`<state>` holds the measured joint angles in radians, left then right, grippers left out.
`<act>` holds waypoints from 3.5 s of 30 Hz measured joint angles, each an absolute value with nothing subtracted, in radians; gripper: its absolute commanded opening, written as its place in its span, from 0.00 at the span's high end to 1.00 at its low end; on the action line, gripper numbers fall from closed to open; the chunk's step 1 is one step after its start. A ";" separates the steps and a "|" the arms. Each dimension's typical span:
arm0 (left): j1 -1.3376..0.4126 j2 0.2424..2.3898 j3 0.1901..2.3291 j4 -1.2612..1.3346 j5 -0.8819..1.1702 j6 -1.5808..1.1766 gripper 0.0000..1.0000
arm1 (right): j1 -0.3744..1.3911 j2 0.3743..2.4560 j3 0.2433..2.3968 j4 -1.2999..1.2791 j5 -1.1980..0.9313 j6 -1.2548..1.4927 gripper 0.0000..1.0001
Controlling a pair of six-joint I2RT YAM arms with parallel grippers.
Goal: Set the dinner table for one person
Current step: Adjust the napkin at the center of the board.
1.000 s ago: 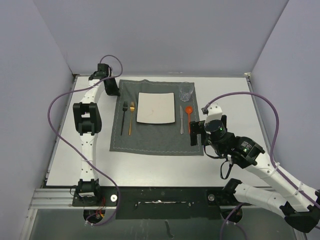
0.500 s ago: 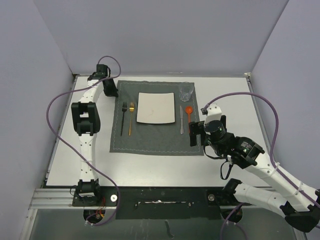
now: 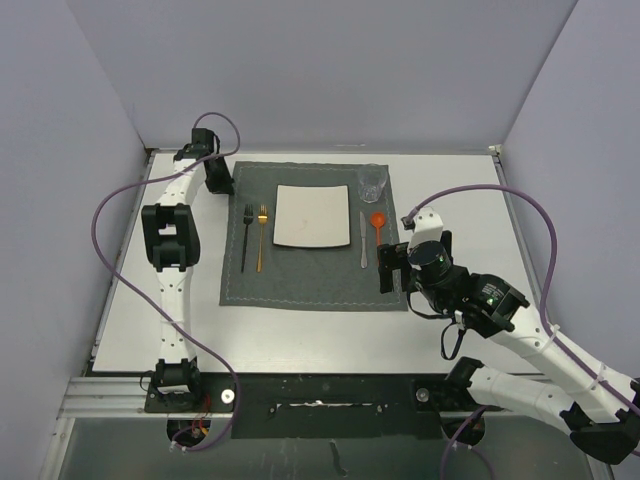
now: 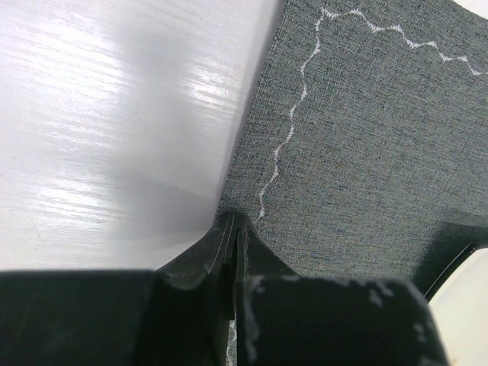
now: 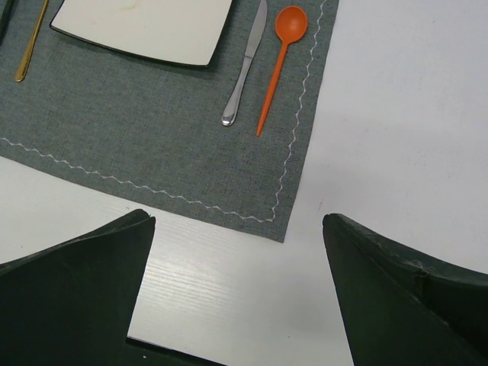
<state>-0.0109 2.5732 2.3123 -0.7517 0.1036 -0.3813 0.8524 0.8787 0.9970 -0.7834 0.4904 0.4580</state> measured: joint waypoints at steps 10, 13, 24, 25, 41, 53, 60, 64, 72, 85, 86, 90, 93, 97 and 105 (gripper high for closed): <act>-0.010 2.571 2.312 -0.750 0.121 -0.359 1.00 | 0.856 0.879 0.997 -0.783 0.490 0.462 0.02; -0.010 2.567 2.313 -0.764 0.139 -0.346 1.00 | 0.859 0.879 0.997 -0.783 0.490 0.461 0.02; -0.016 2.424 2.404 -0.918 0.138 -0.327 1.00 | 0.859 0.878 1.018 -0.805 0.474 0.458 0.02; -0.017 2.399 2.416 -0.945 0.133 -0.330 1.00 | 0.859 0.881 1.024 -0.811 0.468 0.461 0.02; -0.253 1.759 1.242 -0.973 -0.023 -0.521 1.00 | 0.872 0.802 1.058 -0.953 0.426 0.557 0.02; -0.244 1.586 1.111 -0.884 -0.102 -0.591 1.00 | 0.873 0.768 1.077 -1.023 0.422 0.582 0.02; -0.244 1.606 1.006 -0.810 -0.094 -0.620 1.00 | 0.873 0.732 1.078 -1.053 0.424 0.585 0.02; -0.244 1.631 0.942 -0.785 -0.085 -0.638 1.00 | 0.873 0.732 1.081 -1.065 0.426 0.585 0.02; -0.242 1.637 0.932 -0.772 -0.076 -0.651 1.00 | 0.874 0.733 1.083 -1.071 0.426 0.585 0.02; -0.227 1.637 0.928 -0.770 -0.065 -0.670 1.00 | 0.874 0.732 1.085 -1.071 0.426 0.585 0.02; -0.226 1.637 0.927 -0.770 -0.064 -0.671 1.00 | 0.874 0.731 1.085 -1.072 0.426 0.585 0.02; -0.223 1.637 0.928 -0.770 -0.062 -0.673 1.00 | 0.874 0.719 1.085 -1.073 0.426 0.585 0.02; -0.219 1.637 0.928 -0.771 -0.058 -0.674 1.00 | 0.874 0.705 1.088 -1.078 0.426 0.586 0.02; -0.215 1.636 0.928 -0.772 -0.055 -0.674 1.00 | 0.874 0.700 1.094 -1.079 0.426 0.586 0.02; -0.194 1.636 0.928 -0.777 -0.051 -0.672 1.00 | 0.874 0.703 1.094 -1.079 0.426 0.586 0.02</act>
<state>-0.1940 1.6363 0.9276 -0.7769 -0.0509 -0.6724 0.8742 0.7033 1.0943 -1.0794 0.4255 0.5858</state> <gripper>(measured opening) 0.006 0.979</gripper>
